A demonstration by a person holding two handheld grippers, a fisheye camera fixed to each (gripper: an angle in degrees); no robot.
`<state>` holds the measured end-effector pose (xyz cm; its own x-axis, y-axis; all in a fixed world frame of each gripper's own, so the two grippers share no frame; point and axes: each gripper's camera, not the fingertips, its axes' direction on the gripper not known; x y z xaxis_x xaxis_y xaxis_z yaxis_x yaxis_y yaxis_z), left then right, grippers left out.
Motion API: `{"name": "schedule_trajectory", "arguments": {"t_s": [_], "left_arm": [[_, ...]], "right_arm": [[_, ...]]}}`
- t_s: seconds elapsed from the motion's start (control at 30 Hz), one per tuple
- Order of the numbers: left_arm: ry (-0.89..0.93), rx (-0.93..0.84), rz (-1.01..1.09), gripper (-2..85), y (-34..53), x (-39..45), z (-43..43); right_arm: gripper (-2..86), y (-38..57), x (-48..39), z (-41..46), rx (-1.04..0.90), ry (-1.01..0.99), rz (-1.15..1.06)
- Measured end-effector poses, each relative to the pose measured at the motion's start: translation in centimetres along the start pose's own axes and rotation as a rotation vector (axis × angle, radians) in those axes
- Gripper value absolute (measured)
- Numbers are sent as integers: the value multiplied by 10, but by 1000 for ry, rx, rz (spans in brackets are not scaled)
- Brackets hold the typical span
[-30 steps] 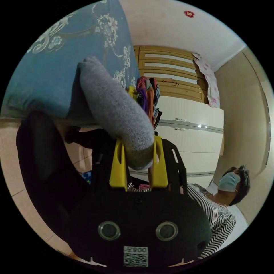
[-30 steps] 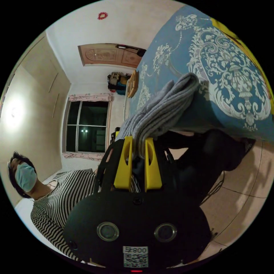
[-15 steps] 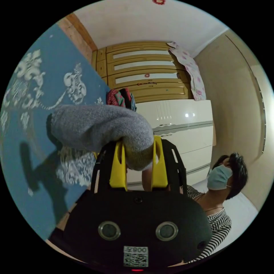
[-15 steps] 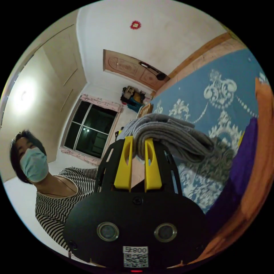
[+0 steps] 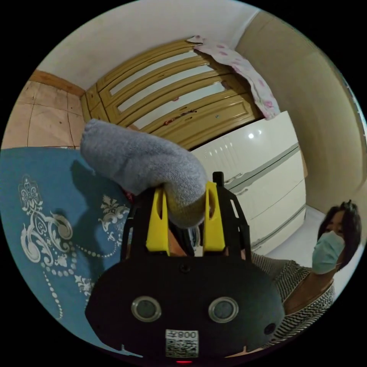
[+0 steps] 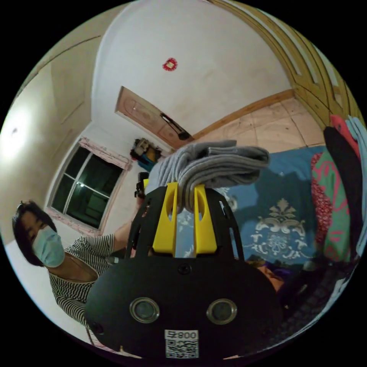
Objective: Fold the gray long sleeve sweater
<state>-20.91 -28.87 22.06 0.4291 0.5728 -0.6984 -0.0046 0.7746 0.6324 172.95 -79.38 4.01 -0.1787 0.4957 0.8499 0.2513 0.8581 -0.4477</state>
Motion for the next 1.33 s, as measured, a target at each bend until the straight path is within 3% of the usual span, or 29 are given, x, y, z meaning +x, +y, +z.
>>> {"name": "schedule_trajectory", "arguments": {"t_s": [0.13, 0.27, 0.33, 0.47, 0.67, 0.87, 1.0, 1.17, 1.33], "left_arm": [[-139, -73, -106, 150, 25, -109, 92], [-299, -285, -480, 156, 91, -247, 181], [-349, -379, -470, 160, 108, -270, 208], [-307, -311, -479, 162, 108, -295, 222], [-389, -291, -478, 147, 99, -295, 236], [-408, -288, -535, 142, 122, -277, 234], [-415, -331, -559, 141, 136, -262, 237], [-406, -281, -607, 138, 149, -233, 236], [-398, -207, -676, 134, 164, -211, 237]], "right_arm": [[68, -9, 48, 29, -166, 141, 159], [35, 18, 115, 84, -388, 303, 429], [13, 41, 130, 106, -493, 349, 548], [5, 41, 95, 105, -437, 318, 473], [5, 49, -11, 103, -366, 395, 291], [35, 68, -149, 114, -321, 621, 51], [87, 40, -222, 79, -79, 870, -53], [99, -6, -237, 37, 159, 1004, 54], [92, -36, -215, 57, 55, 1034, 208]]}}
